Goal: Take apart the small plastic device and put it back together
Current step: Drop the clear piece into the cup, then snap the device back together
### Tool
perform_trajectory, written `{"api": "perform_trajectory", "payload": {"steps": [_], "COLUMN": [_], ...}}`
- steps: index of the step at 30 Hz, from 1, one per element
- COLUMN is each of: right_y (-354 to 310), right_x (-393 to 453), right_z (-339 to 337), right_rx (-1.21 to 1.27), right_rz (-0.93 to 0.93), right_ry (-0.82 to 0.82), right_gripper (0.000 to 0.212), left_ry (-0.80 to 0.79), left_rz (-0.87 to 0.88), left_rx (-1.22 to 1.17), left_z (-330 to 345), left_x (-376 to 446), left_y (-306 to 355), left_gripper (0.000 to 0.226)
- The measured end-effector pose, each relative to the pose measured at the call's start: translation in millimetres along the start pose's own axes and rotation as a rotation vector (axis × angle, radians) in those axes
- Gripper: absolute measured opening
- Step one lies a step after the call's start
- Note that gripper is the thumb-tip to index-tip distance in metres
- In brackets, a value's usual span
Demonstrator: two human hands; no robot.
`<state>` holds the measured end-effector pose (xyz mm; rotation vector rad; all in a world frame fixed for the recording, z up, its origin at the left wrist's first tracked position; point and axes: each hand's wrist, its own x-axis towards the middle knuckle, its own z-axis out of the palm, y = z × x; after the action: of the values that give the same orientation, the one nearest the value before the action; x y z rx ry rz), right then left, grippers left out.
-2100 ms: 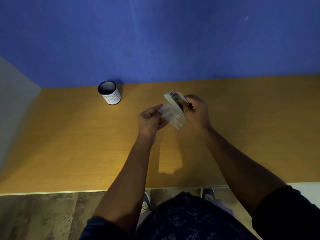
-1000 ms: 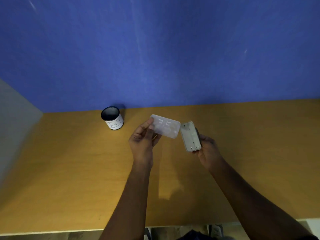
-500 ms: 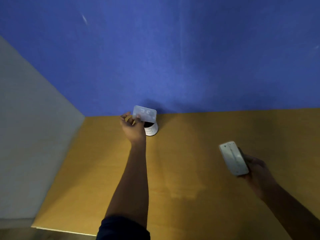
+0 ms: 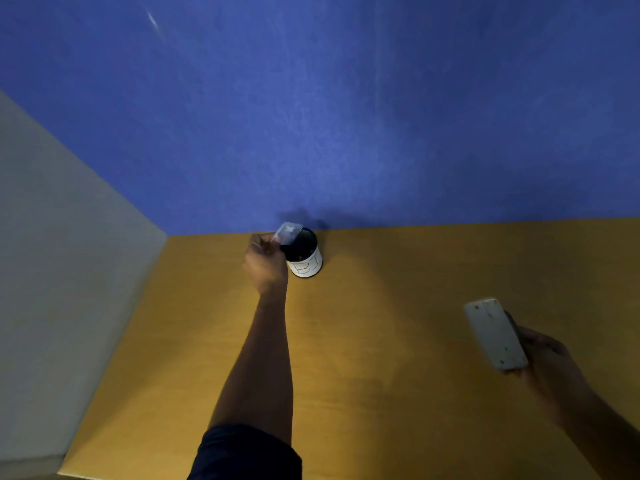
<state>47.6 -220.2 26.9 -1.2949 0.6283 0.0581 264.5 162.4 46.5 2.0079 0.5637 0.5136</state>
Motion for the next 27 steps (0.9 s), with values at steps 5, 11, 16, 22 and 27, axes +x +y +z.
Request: {"api": "perform_trajectory", "payload": {"steps": [5,11,16,22,27], "right_y": [-1,0,3,1,-15], "right_x": [0,-1,0,-5,-13], "right_z": [0,-2,-1,-1,16], "right_rx": [-0.012,-0.004,0.002,0.053,-0.055], "right_rz": [0.015,0.061,0.044,0.021,-0.073], "right_ry": [0.033,0.065,0.054,-0.002,-0.109], "right_gripper": [0.03,0.033,0.053,0.04,0.033], "left_ry": [0.03,0.007,0.038,0.107,-0.175], "left_rz": [0.134,0.269,0.243,-0.003,-0.229], "left_rx": [0.038,0.119,0.128,-0.315,-0.642], "left_z": [-4,-10,-16,-19,-21], "left_x": [-11,-29,-36,-59,-114], "left_y": [1,-4,-3,13,24], "left_gripper": [0.012,0.007,0.009,0.008,0.008]}}
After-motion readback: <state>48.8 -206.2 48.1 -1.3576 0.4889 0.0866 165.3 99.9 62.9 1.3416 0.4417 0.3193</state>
